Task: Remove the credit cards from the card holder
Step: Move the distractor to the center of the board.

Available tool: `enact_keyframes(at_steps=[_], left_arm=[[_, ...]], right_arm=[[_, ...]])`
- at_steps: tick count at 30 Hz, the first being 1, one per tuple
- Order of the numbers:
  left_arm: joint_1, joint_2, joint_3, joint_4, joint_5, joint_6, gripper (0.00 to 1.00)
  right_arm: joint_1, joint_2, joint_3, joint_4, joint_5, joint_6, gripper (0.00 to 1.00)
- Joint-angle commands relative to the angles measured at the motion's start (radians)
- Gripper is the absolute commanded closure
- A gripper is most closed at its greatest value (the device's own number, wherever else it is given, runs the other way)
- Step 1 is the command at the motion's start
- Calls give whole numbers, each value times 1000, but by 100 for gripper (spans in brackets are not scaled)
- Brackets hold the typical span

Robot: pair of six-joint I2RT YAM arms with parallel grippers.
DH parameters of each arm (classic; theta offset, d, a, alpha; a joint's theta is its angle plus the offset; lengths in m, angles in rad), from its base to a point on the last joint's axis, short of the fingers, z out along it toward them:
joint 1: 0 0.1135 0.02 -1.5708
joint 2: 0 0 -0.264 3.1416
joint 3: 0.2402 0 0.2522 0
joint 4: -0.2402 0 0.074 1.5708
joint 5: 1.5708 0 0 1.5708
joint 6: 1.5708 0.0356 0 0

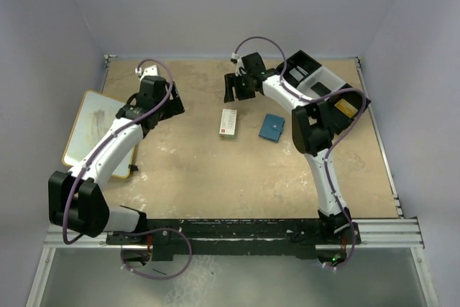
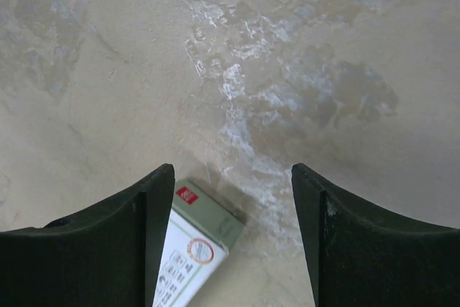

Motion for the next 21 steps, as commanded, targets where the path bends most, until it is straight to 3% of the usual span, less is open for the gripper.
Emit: enact_keyframes(at_steps=[1, 4, 15, 21], left_arm=[[4, -58, -24, 8, -80, -15, 22], [4, -55, -24, -6, -81, -13, 22], [4, -20, -31, -3, -56, -5, 22], [4, -5, -55, 27, -20, -18, 22]], right_arm=[[46, 82, 135, -183, -26, -102, 31], [71, 18, 23, -154, -10, -120, 35], [240, -475, -756, 55, -10, -50, 47], [363, -648, -986, 93, -100, -73, 47]])
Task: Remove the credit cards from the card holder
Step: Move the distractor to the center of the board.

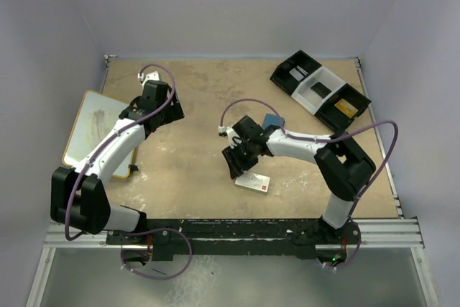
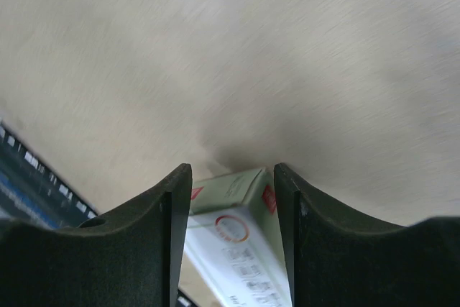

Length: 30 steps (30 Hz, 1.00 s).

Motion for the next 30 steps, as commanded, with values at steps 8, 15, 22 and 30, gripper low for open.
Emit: enact_keyframes(at_steps=[8, 15, 22, 30], left_arm=[[4, 17, -21, 39, 40, -24, 22], [4, 26, -15, 37, 59, -21, 22], [4, 24, -10, 25, 74, -15, 22], [4, 34, -27, 39, 104, -18, 22]], right_arm=[[75, -229, -95, -17, 51, 119, 34], [38, -176, -60, -71, 283, 253, 38], [43, -246, -193, -74, 259, 342, 45], [133, -440, -391, -83, 76, 441, 48]])
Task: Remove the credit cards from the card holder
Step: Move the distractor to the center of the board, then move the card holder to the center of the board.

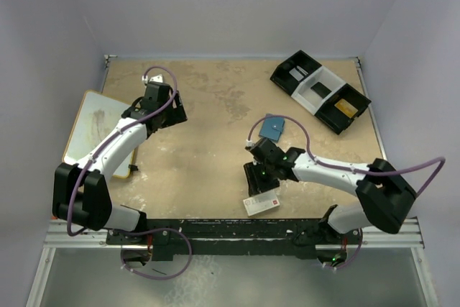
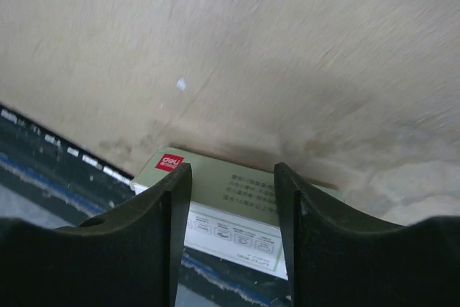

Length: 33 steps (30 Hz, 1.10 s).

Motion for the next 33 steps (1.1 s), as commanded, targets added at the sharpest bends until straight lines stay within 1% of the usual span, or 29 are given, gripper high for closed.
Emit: enact_keyframes(at_steps=[1, 4, 5, 7, 9, 10, 11, 12, 13, 14, 15, 16, 18, 19, 21, 23, 27, 30, 33], left_arm=[[4, 11, -5, 39, 28, -15, 22], [4, 25, 1, 39, 45, -14, 22], [4, 27, 3, 37, 47, -13, 22], [4, 28, 1, 41, 48, -15, 22], [4, 28, -4, 51, 59, -18, 22], [4, 29, -6, 52, 66, -18, 22], [4, 29, -5, 53, 70, -20, 22], [5, 29, -7, 54, 73, -20, 22], [4, 27, -7, 54, 77, -21, 23], [4, 24, -9, 52, 80, -19, 23], [4, 20, -10, 50, 81, -15, 23], [4, 15, -10, 46, 78, -10, 23], [4, 0, -13, 36, 68, -1, 23], [4, -8, -18, 32, 61, 3, 23], [4, -19, -26, 29, 53, 11, 23], [4, -24, -26, 18, 47, 18, 22], [4, -44, -39, 10, 42, 18, 22], [4, -59, -56, 6, 37, 17, 22], [4, -69, -73, 5, 29, 16, 22]], right_arm=[[48, -89, -54, -32, -112, 94, 48], [54, -127, -66, -53, -111, 152, 49], [53, -139, -60, -62, -89, 168, 49], [51, -157, -9, -104, 1, 207, 44], [27, -146, 82, -137, 140, 208, 38], [1, -129, 129, -148, 201, 193, 35], [-71, -106, 168, -143, 234, 168, 34], [-120, -94, 195, -114, 234, 136, 35], [-211, -74, 202, -74, 221, 102, 34], [-274, -62, 237, -33, 211, 78, 34], [-318, -46, 262, -10, 217, 66, 33], [-346, -30, 293, 10, 238, 56, 30], [-389, 7, 326, 78, 277, 38, 18], [-423, 34, 332, 122, 258, 22, 15], [-488, 129, 394, 142, 171, -9, 14], [-521, 247, 478, 123, 143, -46, 15], [-555, 397, 574, 106, 216, -79, 16], [-575, 443, 585, 120, 251, -82, 17], [-584, 469, 579, 133, 207, -100, 17]])
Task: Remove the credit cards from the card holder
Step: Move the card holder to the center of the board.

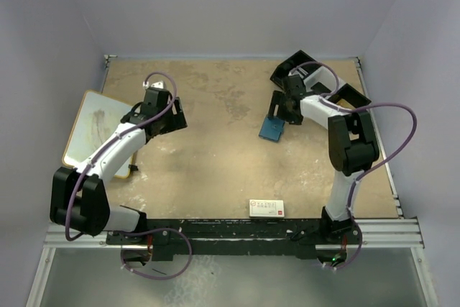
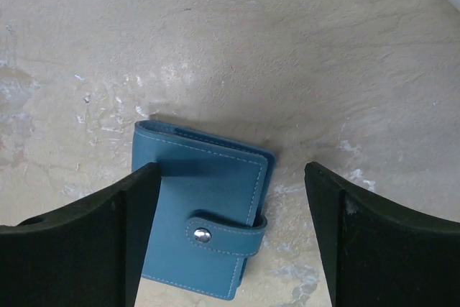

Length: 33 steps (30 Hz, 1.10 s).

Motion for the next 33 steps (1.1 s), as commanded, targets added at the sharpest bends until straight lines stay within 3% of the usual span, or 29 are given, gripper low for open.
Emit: enact_keyframes(at_steps=[1, 7, 15, 21, 25, 30, 33], left_arm=[[4, -40, -22, 12, -25, 7, 22], [4, -20, -38, 39, 5, -5, 22], [2, 1, -68, 102, 85, -36, 23], [-11, -1, -114, 142, 139, -72, 24], [-43, -13, -163, 175, 176, -111, 25], [-94, -35, -214, 204, 177, -160, 26], [-117, -40, -225, 211, 171, -178, 26]], right_arm=[[-12, -5, 28, 28, -56, -64, 19], [14, -26, -117, 167, -307, -101, 37], [237, -60, -200, 191, -307, -23, 44], [415, -108, -201, 220, -308, 86, 43], [428, -163, -137, 148, -272, 81, 38], [360, -213, 22, -11, 27, 43, 26], [228, -205, 89, -51, 75, 36, 22]])
